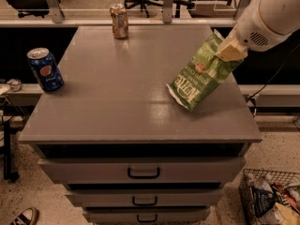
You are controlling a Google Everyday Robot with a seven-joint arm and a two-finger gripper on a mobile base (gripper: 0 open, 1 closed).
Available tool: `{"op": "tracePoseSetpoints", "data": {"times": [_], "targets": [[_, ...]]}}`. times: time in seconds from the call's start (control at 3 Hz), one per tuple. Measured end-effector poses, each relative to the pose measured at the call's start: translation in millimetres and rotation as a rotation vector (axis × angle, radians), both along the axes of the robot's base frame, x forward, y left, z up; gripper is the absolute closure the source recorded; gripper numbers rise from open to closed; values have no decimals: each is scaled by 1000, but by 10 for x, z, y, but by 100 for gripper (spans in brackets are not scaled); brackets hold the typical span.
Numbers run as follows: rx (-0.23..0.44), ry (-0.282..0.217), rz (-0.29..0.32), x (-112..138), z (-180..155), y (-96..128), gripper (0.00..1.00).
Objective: Move green jalapeno chip bag near pepsi can
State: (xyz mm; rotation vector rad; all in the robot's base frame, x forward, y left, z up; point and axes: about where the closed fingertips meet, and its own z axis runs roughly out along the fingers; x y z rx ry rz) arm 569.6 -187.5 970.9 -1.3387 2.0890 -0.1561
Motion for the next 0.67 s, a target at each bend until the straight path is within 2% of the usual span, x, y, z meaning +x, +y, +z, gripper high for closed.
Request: {"op": "tracePoseSetpoints", "data": {"times": [0.33, 0.67], "targets": [[27, -12, 26, 174, -54, 63, 100], [77, -50, 64, 427, -101, 167, 100]]}}
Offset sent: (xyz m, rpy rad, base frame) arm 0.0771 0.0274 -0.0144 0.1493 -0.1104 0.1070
